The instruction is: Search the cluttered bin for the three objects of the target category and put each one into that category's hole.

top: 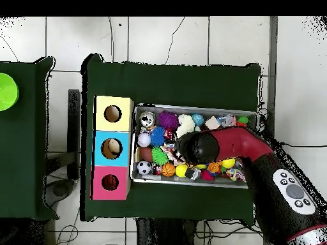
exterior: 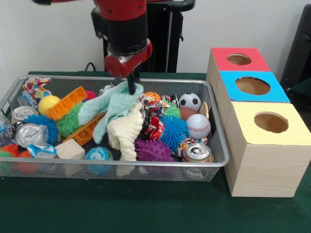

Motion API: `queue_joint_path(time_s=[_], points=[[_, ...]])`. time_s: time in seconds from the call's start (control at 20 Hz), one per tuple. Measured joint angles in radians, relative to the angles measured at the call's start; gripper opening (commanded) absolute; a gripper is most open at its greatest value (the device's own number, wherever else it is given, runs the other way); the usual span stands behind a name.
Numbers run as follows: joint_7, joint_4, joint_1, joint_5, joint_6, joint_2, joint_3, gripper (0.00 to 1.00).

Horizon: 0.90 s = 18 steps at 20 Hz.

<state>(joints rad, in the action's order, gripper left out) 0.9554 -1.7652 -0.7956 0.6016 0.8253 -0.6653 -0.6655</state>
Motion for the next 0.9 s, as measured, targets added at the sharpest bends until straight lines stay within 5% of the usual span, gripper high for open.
queue_joint_path(time_s=[0.45, 0.9], points=[[0.0, -0.116, 0.077, -0.123, -0.006, -0.149, -0.017, 0.0], [0.0, -0.159, 0.118, -0.131, -0.048, -0.175, -0.017, 0.0]])
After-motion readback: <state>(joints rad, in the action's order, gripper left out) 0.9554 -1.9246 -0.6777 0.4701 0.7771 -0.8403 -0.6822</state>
